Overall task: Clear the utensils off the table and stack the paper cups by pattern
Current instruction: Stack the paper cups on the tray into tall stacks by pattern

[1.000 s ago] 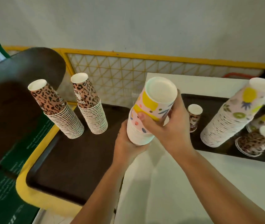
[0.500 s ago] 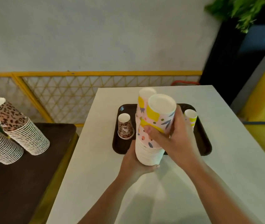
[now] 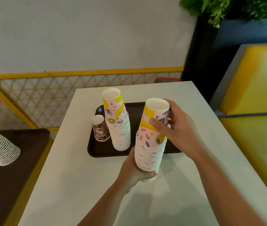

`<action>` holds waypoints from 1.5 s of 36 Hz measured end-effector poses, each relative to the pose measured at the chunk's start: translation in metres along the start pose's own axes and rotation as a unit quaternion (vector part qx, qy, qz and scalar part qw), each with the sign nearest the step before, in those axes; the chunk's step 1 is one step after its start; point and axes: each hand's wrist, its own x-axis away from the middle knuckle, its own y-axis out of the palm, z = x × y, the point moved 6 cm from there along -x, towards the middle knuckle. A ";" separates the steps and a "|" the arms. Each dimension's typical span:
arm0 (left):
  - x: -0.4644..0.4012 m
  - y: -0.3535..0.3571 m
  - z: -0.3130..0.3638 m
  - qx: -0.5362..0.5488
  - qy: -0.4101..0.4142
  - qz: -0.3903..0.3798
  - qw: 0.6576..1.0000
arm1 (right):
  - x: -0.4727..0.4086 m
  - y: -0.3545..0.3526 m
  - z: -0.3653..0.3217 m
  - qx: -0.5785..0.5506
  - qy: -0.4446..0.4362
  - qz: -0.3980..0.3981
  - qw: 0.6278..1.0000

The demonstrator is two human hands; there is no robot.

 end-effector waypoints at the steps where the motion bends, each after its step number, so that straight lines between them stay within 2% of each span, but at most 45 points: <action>1: -0.001 -0.002 0.000 -0.003 0.001 -0.002 1.000 | -0.001 0.000 0.000 0.002 0.003 0.006 1.000; 14: -0.018 -0.007 0.001 -0.033 0.010 -0.024 0.999 | -0.015 0.001 0.009 0.042 0.014 0.070 0.997; 20: -0.021 -0.004 -0.004 -0.027 0.008 -0.035 0.999 | -0.019 -0.001 0.012 0.011 0.013 0.076 0.997; 26: -0.024 -0.002 -0.005 -0.014 0.006 -0.035 0.999 | -0.027 0.001 0.015 0.009 0.002 0.042 0.999; 33: -0.026 0.001 -0.007 -0.013 -0.001 -0.027 1.000 | -0.031 0.000 0.019 0.027 -0.017 0.063 0.997; 39: -0.026 0.001 -0.010 -0.002 -0.008 -0.017 1.000 | -0.037 -0.011 0.013 -0.010 -0.036 0.095 0.995; 44: -0.025 0.000 -0.012 -0.003 -0.015 -0.008 1.000 | -0.049 -0.036 0.003 -0.088 -0.038 0.163 0.982; 48: -0.025 -0.003 -0.014 0.000 -0.021 0.007 1.000 | -0.068 -0.066 0.015 -0.192 -0.030 0.252 0.948; 52: -0.024 -0.005 -0.016 0.012 -0.030 0.018 0.999 | -0.087 -0.077 0.040 -0.129 -0.023 0.331 0.934; 54: -0.025 -0.005 -0.017 0.014 -0.031 0.018 0.999 | -0.096 -0.069 0.056 -0.055 -0.016 0.331 0.942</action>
